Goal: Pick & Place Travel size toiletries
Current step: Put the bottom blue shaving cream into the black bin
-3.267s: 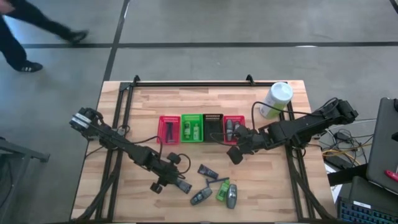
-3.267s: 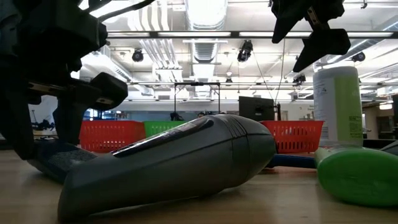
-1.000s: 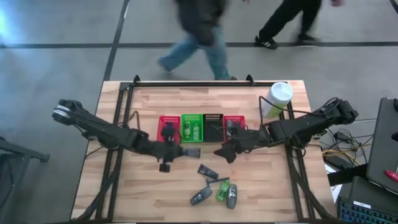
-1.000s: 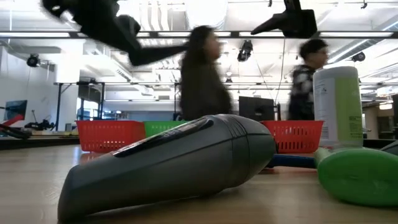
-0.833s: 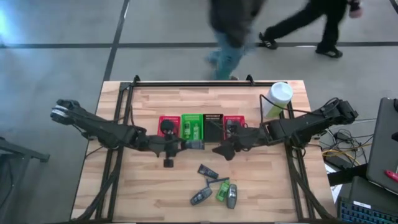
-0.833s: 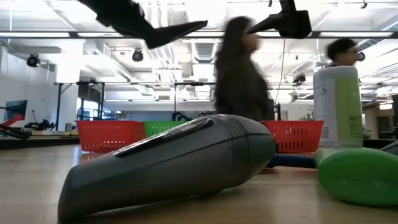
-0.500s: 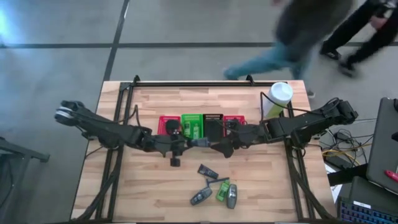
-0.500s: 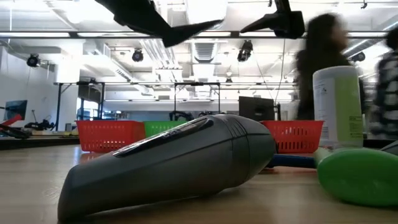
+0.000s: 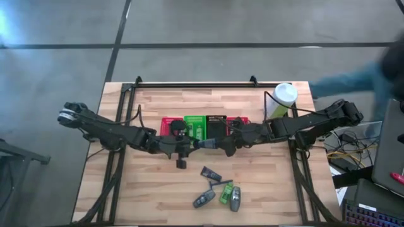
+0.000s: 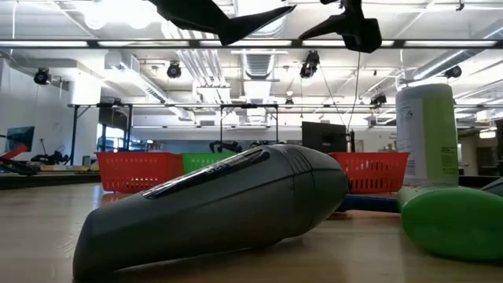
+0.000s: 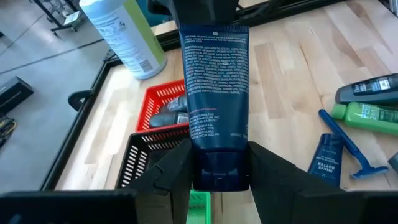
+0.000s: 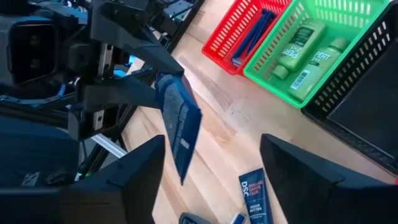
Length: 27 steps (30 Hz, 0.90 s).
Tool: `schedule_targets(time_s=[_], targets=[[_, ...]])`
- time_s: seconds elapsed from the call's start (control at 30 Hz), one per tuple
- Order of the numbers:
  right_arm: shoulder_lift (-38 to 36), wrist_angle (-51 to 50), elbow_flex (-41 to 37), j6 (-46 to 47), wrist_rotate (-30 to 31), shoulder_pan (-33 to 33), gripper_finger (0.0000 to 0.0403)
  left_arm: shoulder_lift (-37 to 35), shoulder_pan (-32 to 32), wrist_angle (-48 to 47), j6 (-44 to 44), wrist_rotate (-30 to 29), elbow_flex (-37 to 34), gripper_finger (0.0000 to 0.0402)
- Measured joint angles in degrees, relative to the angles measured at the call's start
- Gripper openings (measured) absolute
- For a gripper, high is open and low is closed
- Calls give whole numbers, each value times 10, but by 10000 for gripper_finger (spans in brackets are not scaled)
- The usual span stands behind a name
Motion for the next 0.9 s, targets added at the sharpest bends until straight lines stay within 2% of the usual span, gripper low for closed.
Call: schedule_targets(time_s=[0.4,0.9], targets=[[0,43,0,-10,-8,0,148,0,8,26,4,7,-1,140],[0,42,-1,-13,-8,-1,29,0,8,27,5,17,-3,143]])
